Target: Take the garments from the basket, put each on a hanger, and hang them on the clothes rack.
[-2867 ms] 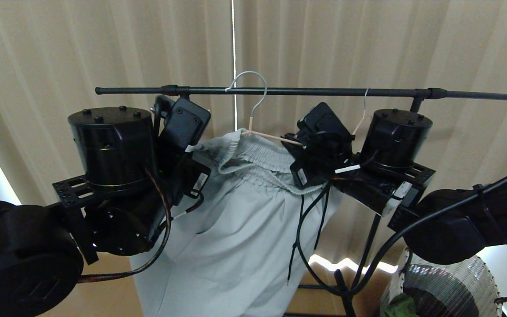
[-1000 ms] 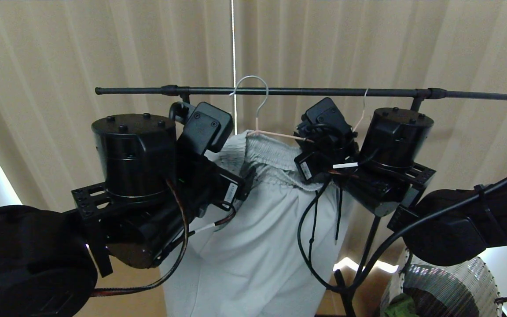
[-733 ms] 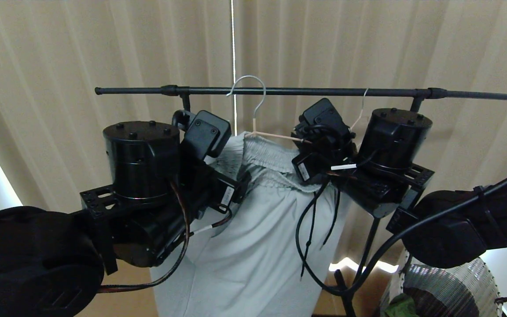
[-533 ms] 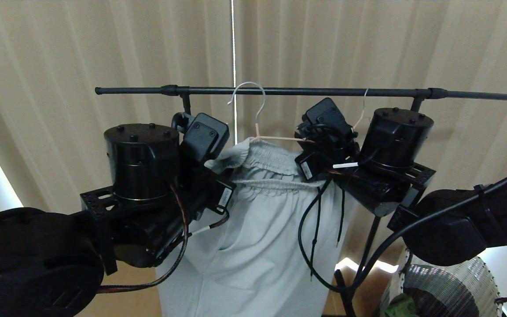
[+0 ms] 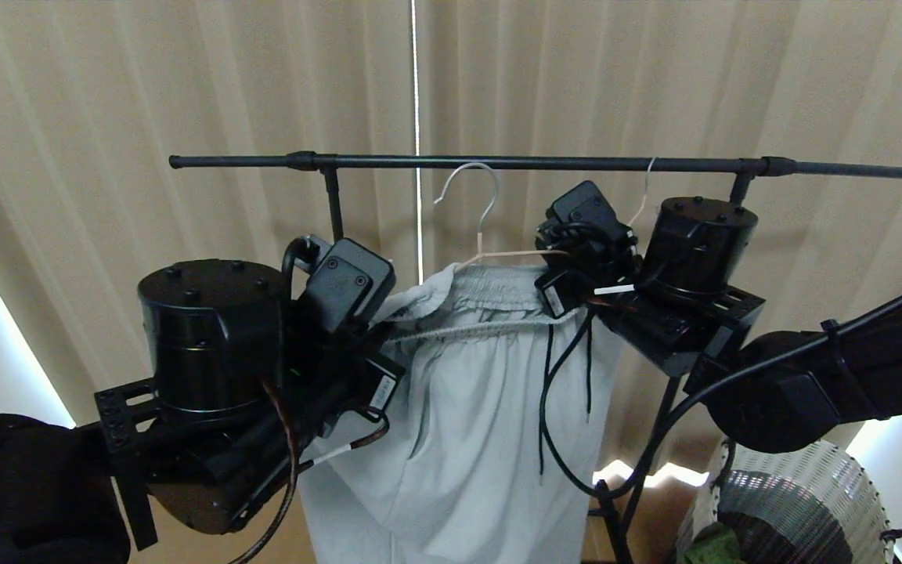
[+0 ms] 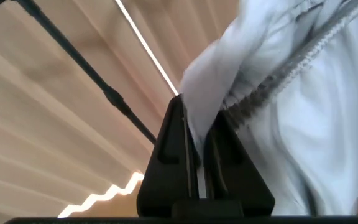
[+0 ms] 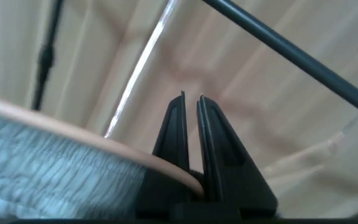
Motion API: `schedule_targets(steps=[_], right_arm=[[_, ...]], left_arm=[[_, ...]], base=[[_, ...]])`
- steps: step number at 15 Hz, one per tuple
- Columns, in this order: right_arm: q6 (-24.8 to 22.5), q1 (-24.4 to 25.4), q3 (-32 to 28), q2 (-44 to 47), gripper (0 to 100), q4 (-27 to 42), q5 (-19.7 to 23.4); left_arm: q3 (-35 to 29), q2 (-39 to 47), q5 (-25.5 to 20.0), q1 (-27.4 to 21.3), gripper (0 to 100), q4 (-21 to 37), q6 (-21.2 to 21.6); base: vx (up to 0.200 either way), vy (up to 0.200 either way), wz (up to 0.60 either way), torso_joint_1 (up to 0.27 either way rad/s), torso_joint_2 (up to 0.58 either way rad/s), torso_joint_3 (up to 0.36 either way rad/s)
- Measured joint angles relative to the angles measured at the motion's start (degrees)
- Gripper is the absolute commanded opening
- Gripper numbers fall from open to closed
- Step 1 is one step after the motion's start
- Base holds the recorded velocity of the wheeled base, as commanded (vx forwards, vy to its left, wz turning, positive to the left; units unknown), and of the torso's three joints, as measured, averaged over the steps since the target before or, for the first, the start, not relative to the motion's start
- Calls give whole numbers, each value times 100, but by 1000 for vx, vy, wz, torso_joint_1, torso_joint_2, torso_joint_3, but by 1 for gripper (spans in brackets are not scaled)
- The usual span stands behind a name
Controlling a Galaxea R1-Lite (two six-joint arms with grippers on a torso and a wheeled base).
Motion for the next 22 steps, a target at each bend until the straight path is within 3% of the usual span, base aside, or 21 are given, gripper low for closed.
schedule_targets(steps=[11,12,16,20,22], right_arm=[[-10,-100,50,46,0,2,-145],[-10,-69,55,46,0,2,-154],[-13,101,55,24,0,27,-279],[-13,140,50,6,0,33,-380],[-11,145,61,-9,0,30,-378]], left_arm=[[83,-205,-65,234,0,5,6],[88,-210,-44,234,100,11,-5],[160,-244,24,215,100,43,44],[341,-439,-624,197,100,29,68],[400,-538,-642,239,100,22,61]], base=[[0,0,0,0,0,0],[0,0,0,0,0,0],[0,0,0,0,0,0],[0,0,0,0,0,0],[0,0,0,0,0,0]])
